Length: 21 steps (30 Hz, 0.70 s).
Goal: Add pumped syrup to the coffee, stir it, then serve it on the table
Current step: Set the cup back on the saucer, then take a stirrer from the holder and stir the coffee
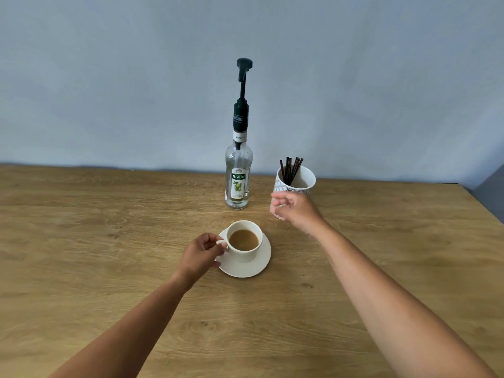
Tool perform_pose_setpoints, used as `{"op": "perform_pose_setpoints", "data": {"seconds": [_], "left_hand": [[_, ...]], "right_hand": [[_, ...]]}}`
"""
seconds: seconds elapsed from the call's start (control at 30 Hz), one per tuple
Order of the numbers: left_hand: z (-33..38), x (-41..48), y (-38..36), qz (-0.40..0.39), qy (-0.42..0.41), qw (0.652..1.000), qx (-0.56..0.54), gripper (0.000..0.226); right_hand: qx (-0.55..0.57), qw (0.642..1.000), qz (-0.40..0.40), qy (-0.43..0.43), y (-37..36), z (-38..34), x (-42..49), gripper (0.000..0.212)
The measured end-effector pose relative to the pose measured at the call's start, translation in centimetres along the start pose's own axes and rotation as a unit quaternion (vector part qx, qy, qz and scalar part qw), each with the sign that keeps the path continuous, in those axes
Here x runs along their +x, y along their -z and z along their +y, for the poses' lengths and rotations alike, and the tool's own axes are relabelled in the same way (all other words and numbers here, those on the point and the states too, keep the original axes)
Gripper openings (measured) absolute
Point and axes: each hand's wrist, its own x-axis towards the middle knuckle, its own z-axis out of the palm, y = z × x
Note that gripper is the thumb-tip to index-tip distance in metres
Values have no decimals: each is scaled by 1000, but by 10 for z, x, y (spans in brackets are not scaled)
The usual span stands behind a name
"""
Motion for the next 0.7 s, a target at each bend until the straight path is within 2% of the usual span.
{"op": "perform_pose_setpoints", "data": {"seconds": [0.13,0.23,0.47,0.7], "left_hand": [[0,2,3,-6,-2,1000,13,13],[1,4,4,-6,0,1000,17,15],[4,7,8,-27,4,999,32,16],[4,9,12,-41,7,999,29,15]], "right_hand": [[-1,991,134,-9,21,-14,28,23],[-62,982,180,-20,28,-17,52,19],[-201,965,162,-49,24,-21,86,20],[-225,959,150,-80,16,-24,98,24]]}}
